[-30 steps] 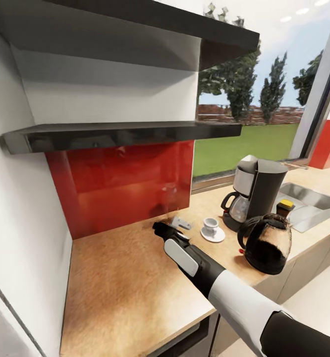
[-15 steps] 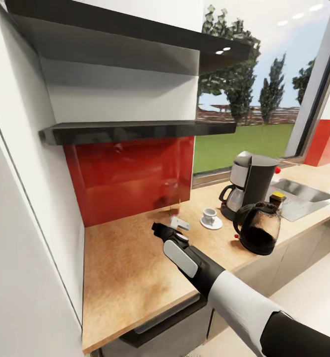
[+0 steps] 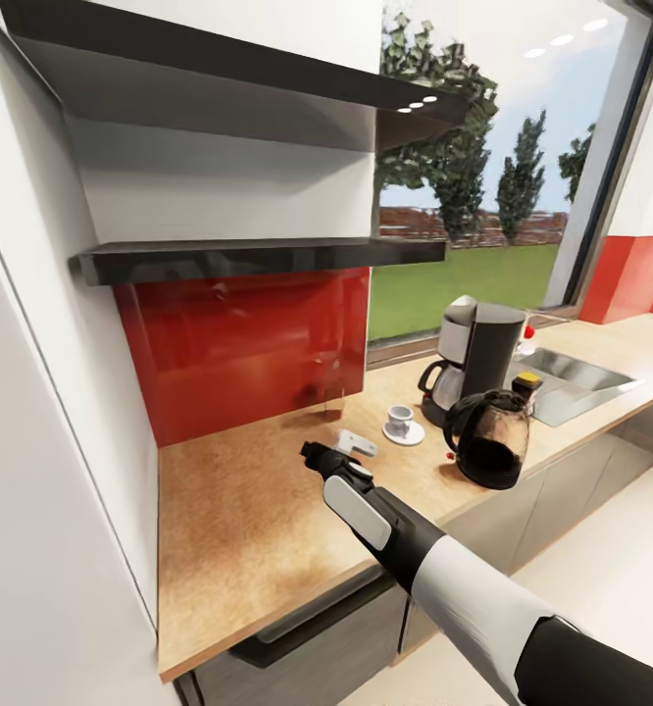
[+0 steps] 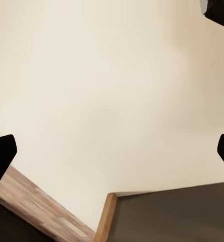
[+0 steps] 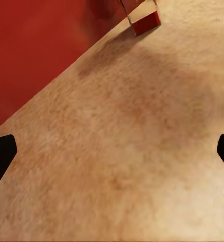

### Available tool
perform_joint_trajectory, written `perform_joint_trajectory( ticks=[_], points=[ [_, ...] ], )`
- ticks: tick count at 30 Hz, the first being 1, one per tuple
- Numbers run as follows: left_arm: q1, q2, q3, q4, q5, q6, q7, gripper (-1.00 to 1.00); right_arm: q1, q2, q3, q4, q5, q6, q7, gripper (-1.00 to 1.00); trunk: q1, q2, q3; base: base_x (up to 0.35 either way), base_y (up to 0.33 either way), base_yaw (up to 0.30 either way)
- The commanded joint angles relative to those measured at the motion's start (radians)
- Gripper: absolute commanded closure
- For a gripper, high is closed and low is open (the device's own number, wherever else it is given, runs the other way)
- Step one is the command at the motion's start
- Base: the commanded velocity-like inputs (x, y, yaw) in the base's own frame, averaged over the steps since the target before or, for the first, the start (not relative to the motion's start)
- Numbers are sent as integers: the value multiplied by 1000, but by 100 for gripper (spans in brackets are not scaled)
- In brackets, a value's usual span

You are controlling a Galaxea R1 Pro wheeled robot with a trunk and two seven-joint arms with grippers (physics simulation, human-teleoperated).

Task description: Set up a coffee station on the kitchen countertop: keep the coffee maker on the countertop, move the bottle of coffee from the kitchen shelf to the counter next to the coffee maker, place a paper coffee filter on top of the coffee maker, put the saucer next to the coffee maker with the coffee cup on the saucer, and place the electric kettle next to the coffee maker.

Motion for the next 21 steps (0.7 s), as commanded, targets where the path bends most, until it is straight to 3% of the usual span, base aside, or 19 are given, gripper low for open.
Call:
perform_joint_trajectory(
  ticks=[1, 11, 19, 21],
  points=[
    [0, 0, -8, 1, 11, -5, 1, -100, -1, 0, 2, 2, 0, 5, -6, -100, 1, -1, -1, -1, 0, -255],
    [-3, -1, -7, -17, 14, -5, 1, -100, 1, 0, 7, 52, 5, 5, -6, -100, 1, -1, 1, -15, -6, -262],
    [-5, -2, -6, -20, 16, -4, 1, -100, 6, 0, 168, 59, 4, -3, -5, -100, 1, -1, 7, -260, -63, -257],
    [-5, -2, -6, -20, 16, -4, 1, -100, 8, 0, 192, 71, 4, -4, -2, -100, 1, -1, 8, -309, -8, -257]
  ],
)
